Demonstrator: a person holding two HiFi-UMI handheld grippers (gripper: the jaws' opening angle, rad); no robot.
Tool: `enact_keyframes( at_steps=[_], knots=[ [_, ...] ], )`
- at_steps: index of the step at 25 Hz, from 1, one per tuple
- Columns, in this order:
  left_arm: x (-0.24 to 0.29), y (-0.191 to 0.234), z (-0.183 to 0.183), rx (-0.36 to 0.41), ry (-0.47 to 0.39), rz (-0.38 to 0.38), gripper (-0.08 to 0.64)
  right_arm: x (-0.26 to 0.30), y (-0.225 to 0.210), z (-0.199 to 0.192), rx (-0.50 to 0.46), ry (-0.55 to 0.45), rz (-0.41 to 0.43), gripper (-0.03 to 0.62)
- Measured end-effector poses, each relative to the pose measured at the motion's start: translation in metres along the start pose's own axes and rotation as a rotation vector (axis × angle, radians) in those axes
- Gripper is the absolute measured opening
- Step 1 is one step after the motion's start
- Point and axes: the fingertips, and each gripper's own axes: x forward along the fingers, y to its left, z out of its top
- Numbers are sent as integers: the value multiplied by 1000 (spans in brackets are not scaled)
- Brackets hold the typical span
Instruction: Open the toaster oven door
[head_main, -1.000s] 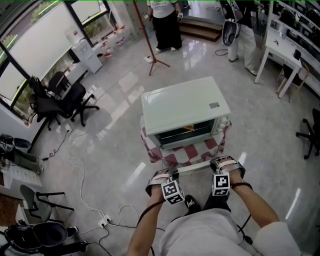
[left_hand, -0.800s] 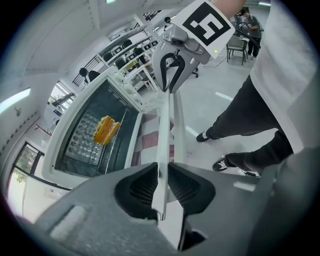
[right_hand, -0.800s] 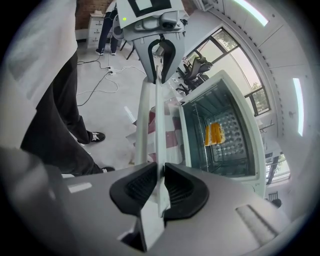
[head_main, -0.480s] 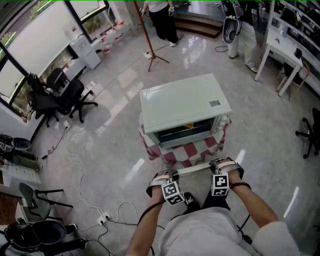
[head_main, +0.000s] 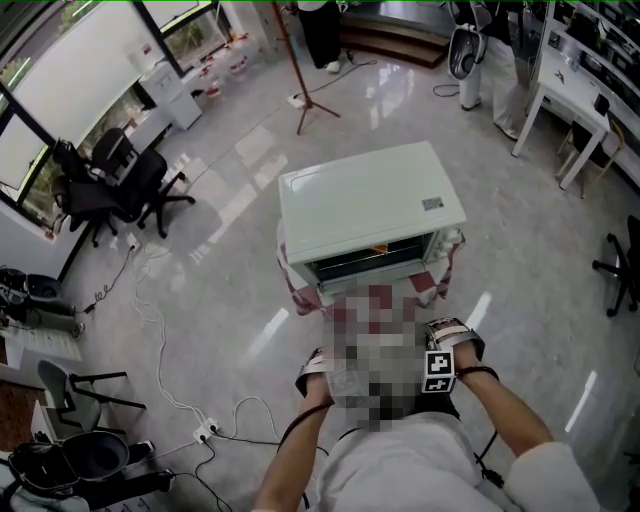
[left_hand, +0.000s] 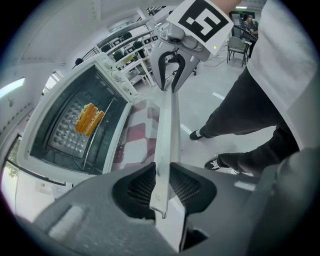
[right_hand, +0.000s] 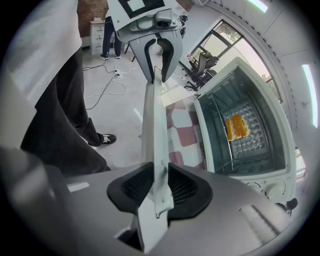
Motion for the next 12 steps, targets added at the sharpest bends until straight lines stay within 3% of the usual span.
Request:
enact_keyframes(
  at_steps=[12],
  knots=[
    [35,-22,-12,-4,35,-54,97,33,24,-3,-10,15,35,106]
  ],
)
